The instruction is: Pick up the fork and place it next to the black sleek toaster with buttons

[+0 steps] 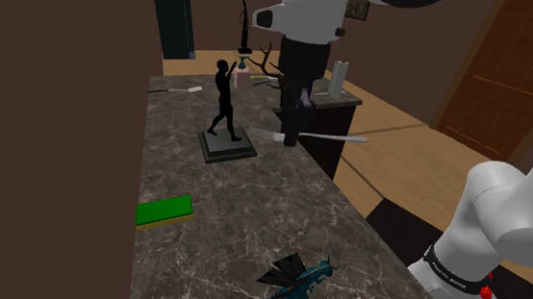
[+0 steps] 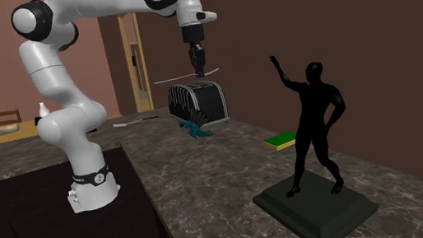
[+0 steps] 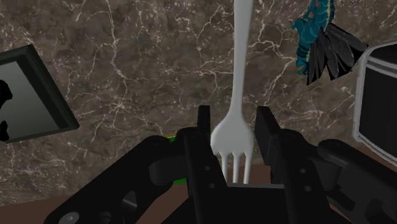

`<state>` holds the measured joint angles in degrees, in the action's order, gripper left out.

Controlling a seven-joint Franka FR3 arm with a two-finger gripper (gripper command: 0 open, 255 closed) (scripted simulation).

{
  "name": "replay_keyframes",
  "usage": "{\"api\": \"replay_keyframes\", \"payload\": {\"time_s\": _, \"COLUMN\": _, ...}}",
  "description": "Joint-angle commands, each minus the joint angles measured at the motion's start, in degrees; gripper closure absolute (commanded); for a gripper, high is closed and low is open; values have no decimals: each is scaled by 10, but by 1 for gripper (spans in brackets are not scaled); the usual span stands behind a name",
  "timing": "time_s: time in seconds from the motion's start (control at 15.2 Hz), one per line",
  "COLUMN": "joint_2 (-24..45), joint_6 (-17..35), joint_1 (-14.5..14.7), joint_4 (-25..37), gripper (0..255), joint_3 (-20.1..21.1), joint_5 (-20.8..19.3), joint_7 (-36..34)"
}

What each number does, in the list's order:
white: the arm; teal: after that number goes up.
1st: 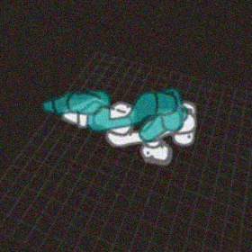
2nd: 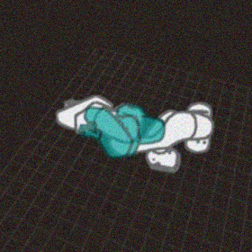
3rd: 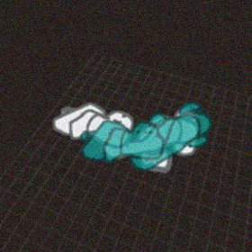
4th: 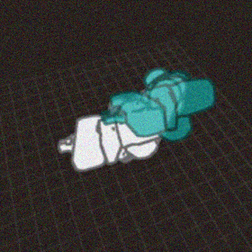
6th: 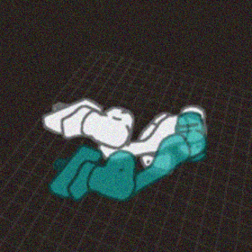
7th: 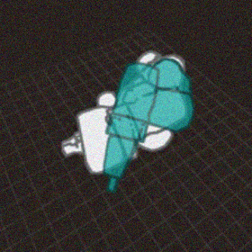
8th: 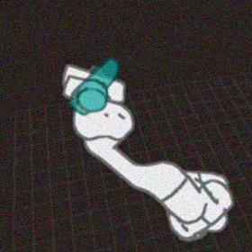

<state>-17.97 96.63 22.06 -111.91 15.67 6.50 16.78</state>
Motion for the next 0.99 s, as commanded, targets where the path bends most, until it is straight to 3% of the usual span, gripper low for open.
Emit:
{"api": "replay_keyframes", "payload": {"time_s": 0.0, "joint_2": -38, "joint_6": -1, "joint_1": 9, "joint_4": -35, "gripper": 255, "joint_3": 7, "joint_5": 12, "joint_7": -12}}
{"api": "replay_keyframes", "payload": {"time_s": 0.92, "joint_2": -248, "joint_6": -61, "joint_1": 89, "joint_4": -166, "gripper": 255, "joint_3": 75, "joint_5": 102, "joint_7": -126}}
